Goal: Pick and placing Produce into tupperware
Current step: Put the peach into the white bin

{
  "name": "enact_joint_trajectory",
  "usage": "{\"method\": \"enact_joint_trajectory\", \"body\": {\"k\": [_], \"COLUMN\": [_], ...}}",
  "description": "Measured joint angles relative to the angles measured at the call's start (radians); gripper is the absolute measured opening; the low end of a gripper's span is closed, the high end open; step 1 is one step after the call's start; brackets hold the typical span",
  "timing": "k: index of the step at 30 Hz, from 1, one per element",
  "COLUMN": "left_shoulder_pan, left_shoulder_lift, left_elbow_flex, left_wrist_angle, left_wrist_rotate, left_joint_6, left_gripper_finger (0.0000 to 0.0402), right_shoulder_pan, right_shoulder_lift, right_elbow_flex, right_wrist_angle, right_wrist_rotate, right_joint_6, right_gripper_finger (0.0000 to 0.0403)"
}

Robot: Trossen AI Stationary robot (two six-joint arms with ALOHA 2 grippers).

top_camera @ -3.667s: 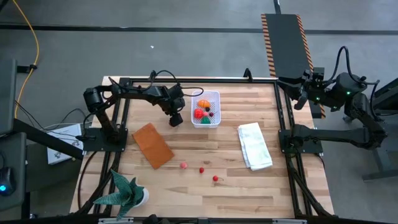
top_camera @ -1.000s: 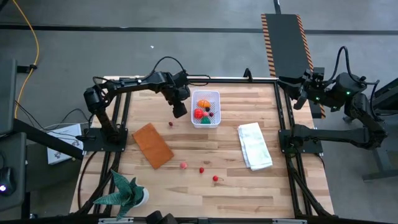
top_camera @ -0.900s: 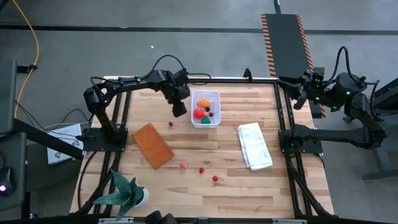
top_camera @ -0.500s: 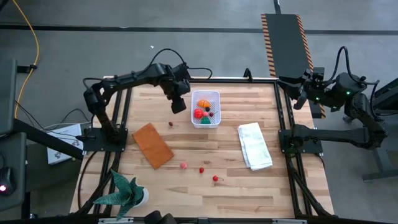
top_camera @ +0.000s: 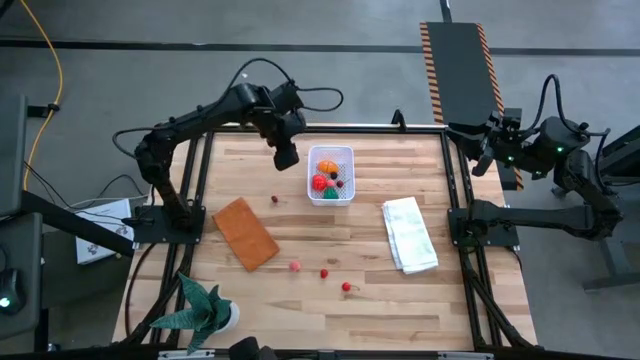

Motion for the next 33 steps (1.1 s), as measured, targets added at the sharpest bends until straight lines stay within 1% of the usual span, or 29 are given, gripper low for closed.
{"method": "enact_joint_trajectory", "body": {"k": [20,33], "left_shoulder_pan": [0.000,0.000], "left_shoulder_lift": [-0.001,-0.001], "left_elbow_flex": [0.371,0.516], "left_wrist_angle": [-0.038,-0.042], "left_wrist_rotate": [0.003,0.003], "left_joint_6": [-0.033,-0.054], "left_gripper_finger": [0.0127,0.0127], "right_shoulder_pan": [0.000,0.000], "right_shoulder_lift": [0.000,0.000], "right_elbow_flex": [0.000,0.000], "right_wrist_angle": [0.000,0.000], "right_wrist_rotate": [0.000,0.000], "right_joint_6": [-0.001,0.000], "right_gripper_finger": [0.0144,0.0144]}}
